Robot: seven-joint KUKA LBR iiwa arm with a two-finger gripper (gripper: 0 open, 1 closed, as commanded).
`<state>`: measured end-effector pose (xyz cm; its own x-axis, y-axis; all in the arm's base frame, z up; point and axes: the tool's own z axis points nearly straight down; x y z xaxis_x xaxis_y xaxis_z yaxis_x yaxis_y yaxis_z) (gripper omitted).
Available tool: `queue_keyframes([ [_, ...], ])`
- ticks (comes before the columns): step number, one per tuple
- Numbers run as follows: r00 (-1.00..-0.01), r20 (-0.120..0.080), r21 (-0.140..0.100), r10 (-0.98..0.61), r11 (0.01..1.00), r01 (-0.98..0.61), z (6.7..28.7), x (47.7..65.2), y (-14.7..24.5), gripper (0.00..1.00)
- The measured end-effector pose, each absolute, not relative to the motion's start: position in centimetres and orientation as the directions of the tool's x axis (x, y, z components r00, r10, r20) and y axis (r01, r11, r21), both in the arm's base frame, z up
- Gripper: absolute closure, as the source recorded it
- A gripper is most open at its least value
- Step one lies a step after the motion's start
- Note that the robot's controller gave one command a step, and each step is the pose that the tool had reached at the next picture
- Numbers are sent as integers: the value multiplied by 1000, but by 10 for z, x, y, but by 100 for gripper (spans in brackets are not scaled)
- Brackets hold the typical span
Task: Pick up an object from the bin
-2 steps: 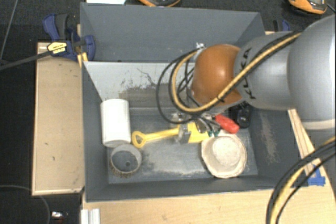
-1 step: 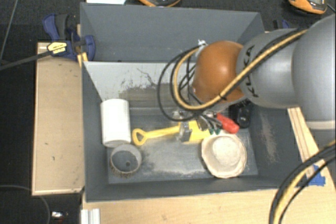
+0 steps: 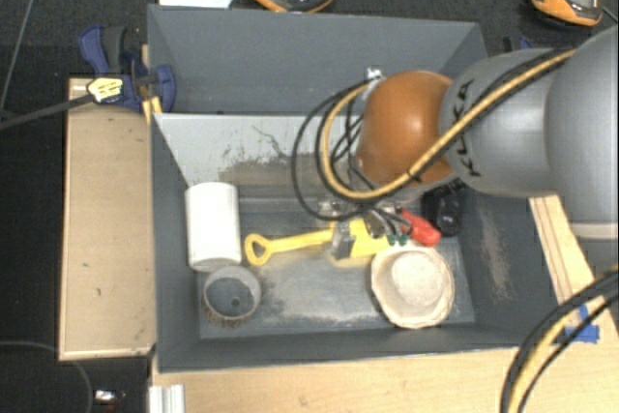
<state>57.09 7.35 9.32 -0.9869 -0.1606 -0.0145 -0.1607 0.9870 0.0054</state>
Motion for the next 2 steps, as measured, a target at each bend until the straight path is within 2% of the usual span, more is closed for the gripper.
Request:
queue_keyframes([
  [2,-987,-17,6,-157,988,-157,142,571,74,100],
])
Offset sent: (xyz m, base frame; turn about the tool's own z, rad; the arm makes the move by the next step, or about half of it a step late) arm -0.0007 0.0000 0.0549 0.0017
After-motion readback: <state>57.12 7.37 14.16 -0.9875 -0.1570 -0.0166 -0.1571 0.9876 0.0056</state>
